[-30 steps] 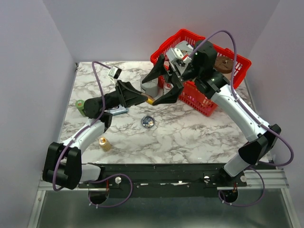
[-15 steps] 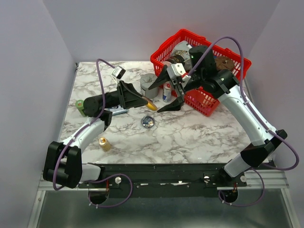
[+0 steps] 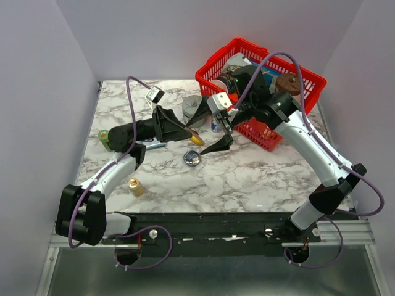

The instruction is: Sort the pills into containers

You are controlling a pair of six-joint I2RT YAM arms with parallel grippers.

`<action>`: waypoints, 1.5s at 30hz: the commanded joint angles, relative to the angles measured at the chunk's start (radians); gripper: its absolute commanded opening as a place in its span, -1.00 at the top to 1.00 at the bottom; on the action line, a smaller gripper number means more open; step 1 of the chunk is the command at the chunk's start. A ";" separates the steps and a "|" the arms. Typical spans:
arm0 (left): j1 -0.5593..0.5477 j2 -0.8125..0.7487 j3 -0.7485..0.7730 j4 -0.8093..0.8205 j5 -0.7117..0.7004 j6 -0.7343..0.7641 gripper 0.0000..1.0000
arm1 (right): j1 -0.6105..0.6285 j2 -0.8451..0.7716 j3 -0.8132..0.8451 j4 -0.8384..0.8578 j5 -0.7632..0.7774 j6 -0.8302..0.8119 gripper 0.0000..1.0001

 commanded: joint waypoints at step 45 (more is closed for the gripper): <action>-0.060 -0.153 0.007 0.005 -0.126 0.270 -0.97 | 0.045 -0.056 -0.120 0.254 0.169 0.091 0.39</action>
